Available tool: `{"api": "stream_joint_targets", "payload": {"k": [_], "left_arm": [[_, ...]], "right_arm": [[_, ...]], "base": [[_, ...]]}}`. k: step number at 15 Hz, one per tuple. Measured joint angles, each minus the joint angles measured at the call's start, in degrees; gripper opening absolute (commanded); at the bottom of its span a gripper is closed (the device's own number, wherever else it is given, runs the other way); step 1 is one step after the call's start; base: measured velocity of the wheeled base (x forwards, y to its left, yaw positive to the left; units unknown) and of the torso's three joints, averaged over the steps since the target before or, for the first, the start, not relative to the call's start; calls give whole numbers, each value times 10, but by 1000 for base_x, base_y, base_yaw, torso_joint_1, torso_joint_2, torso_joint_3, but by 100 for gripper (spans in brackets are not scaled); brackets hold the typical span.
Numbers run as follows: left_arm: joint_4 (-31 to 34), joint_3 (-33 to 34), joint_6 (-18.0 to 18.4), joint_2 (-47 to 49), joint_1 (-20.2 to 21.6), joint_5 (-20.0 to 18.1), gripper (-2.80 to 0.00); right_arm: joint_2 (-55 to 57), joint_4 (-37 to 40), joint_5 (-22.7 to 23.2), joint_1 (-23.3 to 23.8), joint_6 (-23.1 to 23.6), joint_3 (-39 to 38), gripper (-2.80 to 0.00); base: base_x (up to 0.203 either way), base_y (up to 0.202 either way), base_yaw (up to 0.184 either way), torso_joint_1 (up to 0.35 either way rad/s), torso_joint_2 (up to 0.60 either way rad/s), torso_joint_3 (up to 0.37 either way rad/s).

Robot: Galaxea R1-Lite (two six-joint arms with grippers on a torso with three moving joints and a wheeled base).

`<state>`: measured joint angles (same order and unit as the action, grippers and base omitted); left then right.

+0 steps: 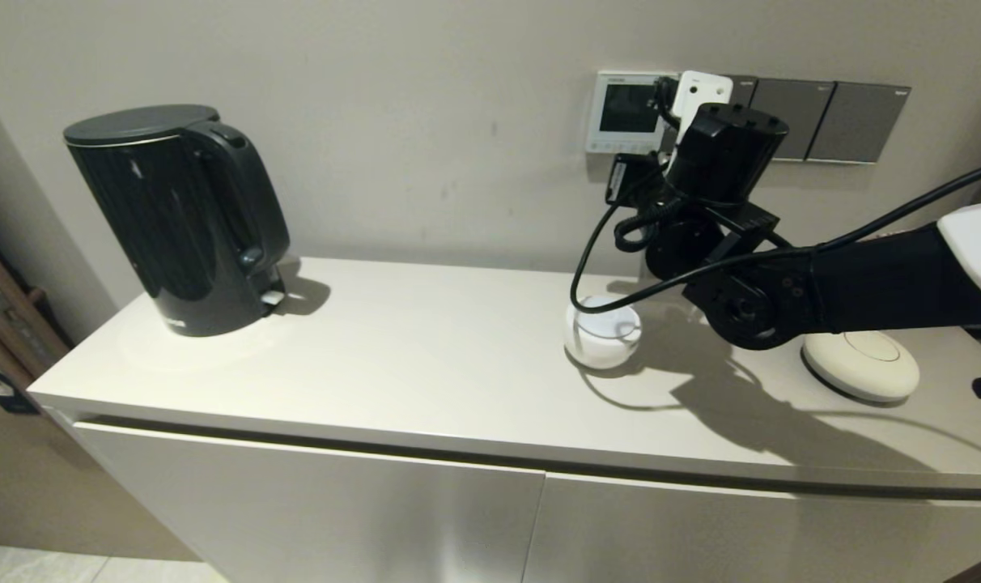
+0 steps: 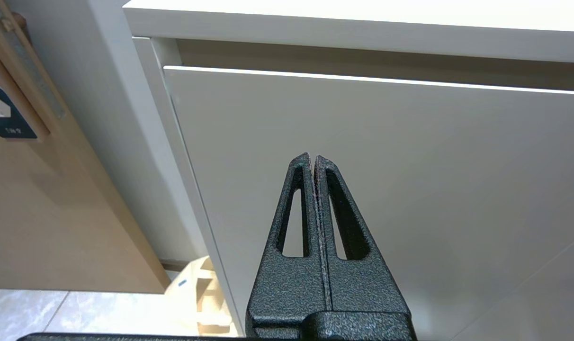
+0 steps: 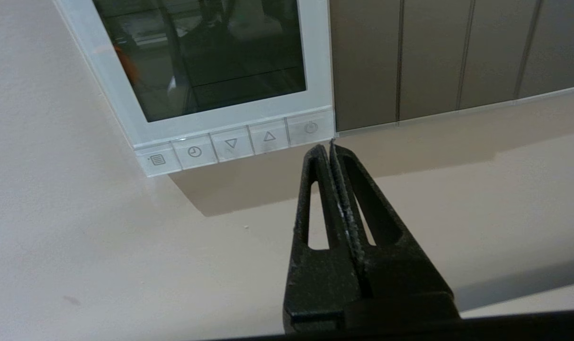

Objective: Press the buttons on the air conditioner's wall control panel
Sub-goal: Turn on the central air conditioner

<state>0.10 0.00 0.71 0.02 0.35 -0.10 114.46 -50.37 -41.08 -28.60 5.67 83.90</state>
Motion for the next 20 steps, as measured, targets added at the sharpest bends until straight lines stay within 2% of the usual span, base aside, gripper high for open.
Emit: {"api": "stream_joint_targets", "payload": {"k": [15, 20], "left_arm": [[0, 0, 0, 0, 0, 0, -280], [0, 0, 0, 0, 1, 0, -280]], "right_arm": [[36, 5, 15, 18, 4, 50, -280], [8, -1, 13, -8, 5, 22, -280]], "base": [[0, 0, 0, 0, 0, 0], [0, 0, 0, 0, 0, 0]]}}
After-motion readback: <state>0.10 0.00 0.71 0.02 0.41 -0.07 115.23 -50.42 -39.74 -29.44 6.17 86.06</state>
